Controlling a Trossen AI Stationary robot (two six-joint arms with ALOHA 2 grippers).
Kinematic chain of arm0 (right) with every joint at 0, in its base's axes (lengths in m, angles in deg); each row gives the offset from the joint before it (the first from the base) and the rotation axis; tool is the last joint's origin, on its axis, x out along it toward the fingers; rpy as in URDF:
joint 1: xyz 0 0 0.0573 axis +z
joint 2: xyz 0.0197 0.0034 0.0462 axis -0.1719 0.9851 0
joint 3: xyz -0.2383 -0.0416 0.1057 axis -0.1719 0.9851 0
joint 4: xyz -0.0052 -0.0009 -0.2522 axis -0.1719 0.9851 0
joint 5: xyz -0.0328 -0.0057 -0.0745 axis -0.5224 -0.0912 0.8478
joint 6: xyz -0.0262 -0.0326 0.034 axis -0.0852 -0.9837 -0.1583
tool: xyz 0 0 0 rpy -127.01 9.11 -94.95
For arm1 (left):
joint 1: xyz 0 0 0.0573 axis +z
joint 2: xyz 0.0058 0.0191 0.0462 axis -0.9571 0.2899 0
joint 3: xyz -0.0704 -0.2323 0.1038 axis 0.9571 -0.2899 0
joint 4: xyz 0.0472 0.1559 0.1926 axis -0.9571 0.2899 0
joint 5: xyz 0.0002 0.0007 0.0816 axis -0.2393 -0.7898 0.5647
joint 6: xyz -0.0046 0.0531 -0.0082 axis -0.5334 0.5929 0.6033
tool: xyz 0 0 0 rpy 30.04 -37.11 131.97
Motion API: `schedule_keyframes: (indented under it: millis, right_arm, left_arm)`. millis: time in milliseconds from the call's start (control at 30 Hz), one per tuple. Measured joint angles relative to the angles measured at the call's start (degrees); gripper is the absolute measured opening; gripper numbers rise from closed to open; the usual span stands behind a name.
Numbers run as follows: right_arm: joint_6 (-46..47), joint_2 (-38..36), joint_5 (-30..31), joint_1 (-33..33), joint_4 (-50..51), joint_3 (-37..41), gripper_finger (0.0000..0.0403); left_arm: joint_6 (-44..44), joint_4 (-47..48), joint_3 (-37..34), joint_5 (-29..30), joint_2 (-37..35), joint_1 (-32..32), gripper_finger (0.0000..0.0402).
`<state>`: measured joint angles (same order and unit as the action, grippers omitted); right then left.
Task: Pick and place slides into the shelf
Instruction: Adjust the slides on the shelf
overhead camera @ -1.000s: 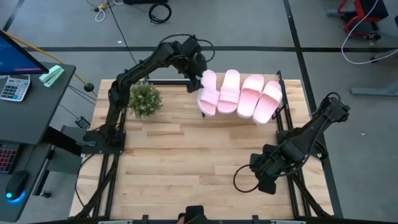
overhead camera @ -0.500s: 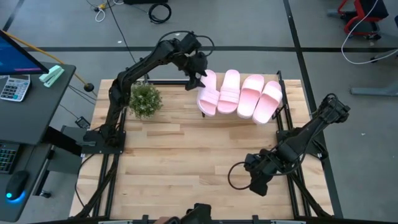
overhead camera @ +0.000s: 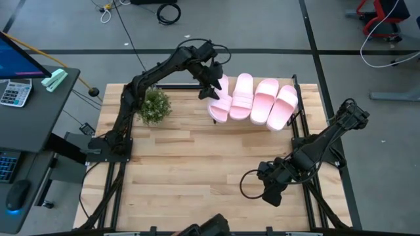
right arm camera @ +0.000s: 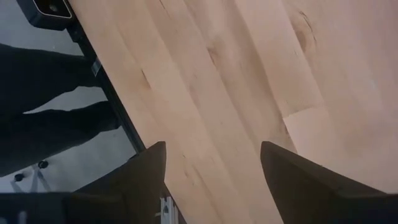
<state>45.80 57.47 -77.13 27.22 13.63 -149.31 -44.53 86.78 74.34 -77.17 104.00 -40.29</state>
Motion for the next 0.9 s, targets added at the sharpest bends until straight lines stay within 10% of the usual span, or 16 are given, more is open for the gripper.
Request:
schedule_keyframes:
  millis: [300,700,900]
  right_arm:
    - [0.0,0.0,1.4,0.0,0.0,0.0,0.0260]
    - [-0.1,0.0,1.4,0.0,0.0,0.0,0.0247]
    - [0.2,0.0,1.5,0.0,0.0,0.0,0.0239]
  left_arm:
    - [-0.2,-1.4,0.0,-3.1,0.0,-0.8,0.0239]
    - [1.8,-2.5,0.0,-2.1,0.0,-1.0,0.0024]
    - [2.2,-3.5,0.0,-1.3,0.0,-1.0,0.0016]
